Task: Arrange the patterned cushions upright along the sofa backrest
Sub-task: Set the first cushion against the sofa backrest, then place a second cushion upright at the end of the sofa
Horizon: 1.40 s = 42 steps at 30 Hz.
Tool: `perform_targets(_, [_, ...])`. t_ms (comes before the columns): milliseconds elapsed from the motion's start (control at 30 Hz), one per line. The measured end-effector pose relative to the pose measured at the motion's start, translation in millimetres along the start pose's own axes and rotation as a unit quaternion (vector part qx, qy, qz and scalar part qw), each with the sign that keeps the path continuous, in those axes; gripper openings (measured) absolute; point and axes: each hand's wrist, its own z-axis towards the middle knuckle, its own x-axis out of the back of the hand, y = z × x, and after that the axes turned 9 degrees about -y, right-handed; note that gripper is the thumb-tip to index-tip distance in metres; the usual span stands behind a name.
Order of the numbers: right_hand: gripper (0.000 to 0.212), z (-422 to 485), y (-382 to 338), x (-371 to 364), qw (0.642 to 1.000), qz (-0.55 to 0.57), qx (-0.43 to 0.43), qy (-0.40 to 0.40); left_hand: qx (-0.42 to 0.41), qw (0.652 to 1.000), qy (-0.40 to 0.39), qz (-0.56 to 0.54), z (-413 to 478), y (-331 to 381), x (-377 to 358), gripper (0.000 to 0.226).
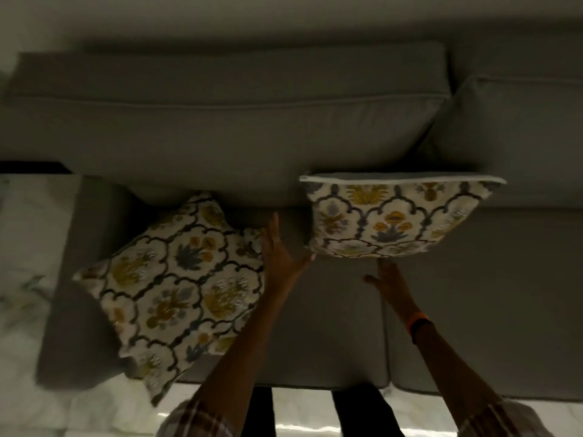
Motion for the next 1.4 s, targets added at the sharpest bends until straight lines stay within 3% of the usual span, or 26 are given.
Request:
perform_targets(67, [0.068, -11.5, -28.2, -61.3, 0.999, -0.027, 0.003, -0.046, 0.041, 0.997, 0.035, 0.048, -17.8, -36.0, 41.6, 0.116])
perform_targets(200, [0.056, -23.7, -103.8, -170.0, 0.995, -0.054, 0.072, -0.052, 0.096, 0.979, 0.151, 0.098, -59.4, -118.4, 138.1, 0.106])
perform_targets(333, [0.068, -6.5, -175.5, -248.9, 0.985, -0.014, 0.125, -0.12, 0.242, 0.954, 0.175, 0.035, -76.2, -192.3, 214.0, 0.125])
perform_targets(400, [0.079, 14.9, -192.0, -281.8, 0.981, -0.026, 0.125, -0.148, 0.302, 0.933, 0.19, -0.043, -72.9, -215.0, 237.8, 0.134])
perform_targets(467, [0.11, 46.6, -186.4, -297.9, 0.976, -0.005, 0.108, -0.187, 0.333, 0.908, 0.197, -0.16, -63.5, -231.4, 251.6, 0.139])
perform_targets(533, [0.136, 60.0, -189.1, -305.6, 0.978, 0.024, 0.065, -0.195, 0.342, 0.878, 0.178, -0.283, -56.6, -247.1, 260.9, 0.148])
perform_targets(600, [0.145, 67.0, -190.6, -301.7, 0.98, 0.011, 0.027, -0.196, 0.331, 0.869, 0.159, -0.331, -55.0, -259.8, 263.6, 0.158])
perform_targets(633, [0.136, 56.0, -202.7, -300.1, 0.978, -0.007, 0.009, -0.207, 0.325, 0.871, 0.149, -0.336, -54.5, -261.7, 264.9, 0.159])
perform_targets(733, [0.081, 34.4, -221.7, -293.9, 0.974, -0.001, 0.009, -0.228, 0.295, 0.882, 0.15, -0.336, -61.3, -255.5, 265.1, 0.141])
perform_targets(800, [0.062, 17.5, -226.5, -285.9, 0.979, 0.006, 0.035, -0.199, 0.256, 0.893, 0.171, -0.327, -72.5, -244.0, 256.2, 0.123])
perform_targets(867, [0.067, -2.2, -222.6, -266.1, 0.986, 0.008, 0.065, -0.154, 0.204, 0.908, 0.19, -0.313, -87.8, -223.8, 244.0, 0.12])
perform_targets(967, [0.107, -39.8, -205.4, -221.8, 0.984, 0.018, 0.132, -0.119, 0.145, 0.924, 0.199, -0.291, -105.7, -183.5, 220.0, 0.133])
perform_targets(1033, [0.13, -62.8, -188.6, -181.7, 0.978, 0.02, 0.189, -0.089, 0.114, 0.933, 0.19, -0.284, -110.8, -150.0, 196.3, 0.127])
perform_targets(1200, [0.096, -93.7, -141.9, -53.7, 0.96, 0.075, 0.267, -0.034, -0.003, 0.951, 0.17, -0.26, -109.3, -40.4, 115.8, 0.103])
perform_targets(1400, [0.123, -90.4, -58.6, 132.8, 0.948, 0.173, 0.262, 0.046, -0.151, 0.969, 0.092, -0.175, -96.8, 104.8, -23.7, 0.089])
